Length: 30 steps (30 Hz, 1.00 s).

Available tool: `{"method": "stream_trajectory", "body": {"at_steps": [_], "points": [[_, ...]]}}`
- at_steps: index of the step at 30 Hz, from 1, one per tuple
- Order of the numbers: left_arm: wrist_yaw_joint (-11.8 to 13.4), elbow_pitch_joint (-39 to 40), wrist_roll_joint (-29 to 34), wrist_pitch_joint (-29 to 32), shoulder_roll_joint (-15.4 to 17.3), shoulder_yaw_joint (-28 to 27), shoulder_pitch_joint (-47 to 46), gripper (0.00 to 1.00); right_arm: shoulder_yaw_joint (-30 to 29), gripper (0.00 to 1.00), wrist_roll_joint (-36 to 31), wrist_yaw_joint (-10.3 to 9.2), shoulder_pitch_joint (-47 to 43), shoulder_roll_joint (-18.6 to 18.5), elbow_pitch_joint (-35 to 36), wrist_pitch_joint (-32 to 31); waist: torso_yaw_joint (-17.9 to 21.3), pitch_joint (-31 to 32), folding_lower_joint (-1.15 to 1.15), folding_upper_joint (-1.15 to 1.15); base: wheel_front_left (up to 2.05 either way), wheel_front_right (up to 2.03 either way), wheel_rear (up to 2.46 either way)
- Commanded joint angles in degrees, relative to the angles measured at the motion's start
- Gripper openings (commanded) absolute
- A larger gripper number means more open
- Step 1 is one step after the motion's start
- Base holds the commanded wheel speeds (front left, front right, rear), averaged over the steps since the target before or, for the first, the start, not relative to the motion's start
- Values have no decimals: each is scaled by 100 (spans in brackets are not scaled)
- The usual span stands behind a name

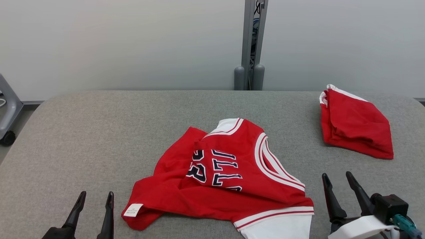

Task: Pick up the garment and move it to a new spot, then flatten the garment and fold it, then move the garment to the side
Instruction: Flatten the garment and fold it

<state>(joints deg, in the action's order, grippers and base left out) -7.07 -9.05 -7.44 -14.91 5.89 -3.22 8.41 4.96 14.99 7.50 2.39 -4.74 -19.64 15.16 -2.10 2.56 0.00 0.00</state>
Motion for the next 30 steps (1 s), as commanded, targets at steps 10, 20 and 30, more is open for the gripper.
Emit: {"method": "stream_trajectory", "body": {"at_steps": [10,20,30], "points": [[-41,-100,-287,20,205,391,-76,100,715,100,533,-1,155,-286,-140,-783,13,-6,0,0,0,0,0],[-44,-480,-1090,224,656,1043,-31,100,1442,100,1368,-1,-104,-1002,465,-1925,91,-169,0,0,0,0,0],[-44,-1186,-1603,128,901,1347,-350,100,1918,100,2030,-1,-477,-1615,1354,-3146,297,-521,0,0,0,0,0]]}}
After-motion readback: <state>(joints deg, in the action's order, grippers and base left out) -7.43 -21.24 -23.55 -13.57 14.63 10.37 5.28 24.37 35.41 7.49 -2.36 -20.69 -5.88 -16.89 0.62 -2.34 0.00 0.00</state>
